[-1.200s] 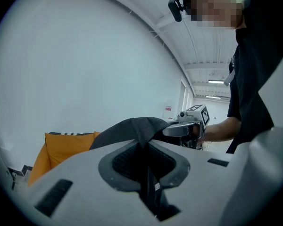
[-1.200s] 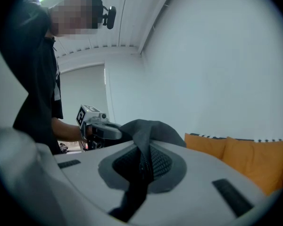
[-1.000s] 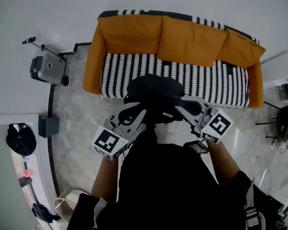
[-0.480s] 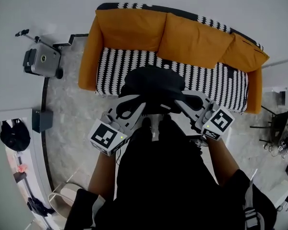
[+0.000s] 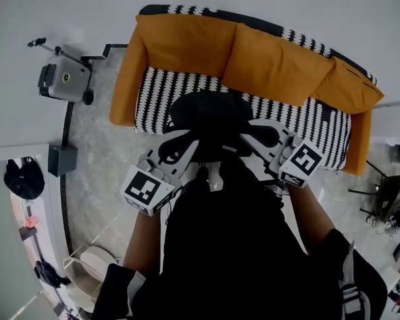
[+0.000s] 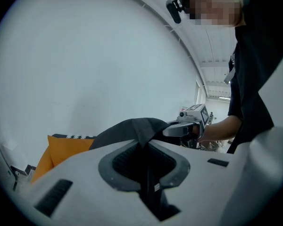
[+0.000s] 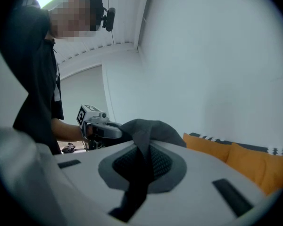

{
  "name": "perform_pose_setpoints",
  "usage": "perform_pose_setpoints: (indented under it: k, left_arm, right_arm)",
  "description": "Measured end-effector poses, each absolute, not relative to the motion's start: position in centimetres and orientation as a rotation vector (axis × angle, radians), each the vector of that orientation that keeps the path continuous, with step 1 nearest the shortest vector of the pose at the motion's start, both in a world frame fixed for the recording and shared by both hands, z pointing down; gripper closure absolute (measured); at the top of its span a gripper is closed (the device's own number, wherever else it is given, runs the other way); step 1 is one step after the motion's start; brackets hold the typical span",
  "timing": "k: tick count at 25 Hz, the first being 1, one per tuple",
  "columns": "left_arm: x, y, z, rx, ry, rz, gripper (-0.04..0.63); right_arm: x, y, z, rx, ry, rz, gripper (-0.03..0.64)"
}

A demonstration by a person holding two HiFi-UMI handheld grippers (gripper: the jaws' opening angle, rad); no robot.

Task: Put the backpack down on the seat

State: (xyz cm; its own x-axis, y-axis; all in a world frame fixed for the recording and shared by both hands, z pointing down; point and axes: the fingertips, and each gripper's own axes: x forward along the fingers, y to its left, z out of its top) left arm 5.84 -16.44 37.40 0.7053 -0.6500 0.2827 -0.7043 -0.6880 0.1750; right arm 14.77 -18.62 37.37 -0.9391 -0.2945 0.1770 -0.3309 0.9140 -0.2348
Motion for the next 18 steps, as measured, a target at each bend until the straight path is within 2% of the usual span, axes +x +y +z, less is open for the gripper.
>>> perform_pose_setpoints:
  k: [18]
  left_arm:
    - [9.1,-24.4,34.2,2.584,-1.329,0.347,0.541]
  right_arm:
    - [17.5,-28.7,33.8,0.237,-3.092,0.284,0.586]
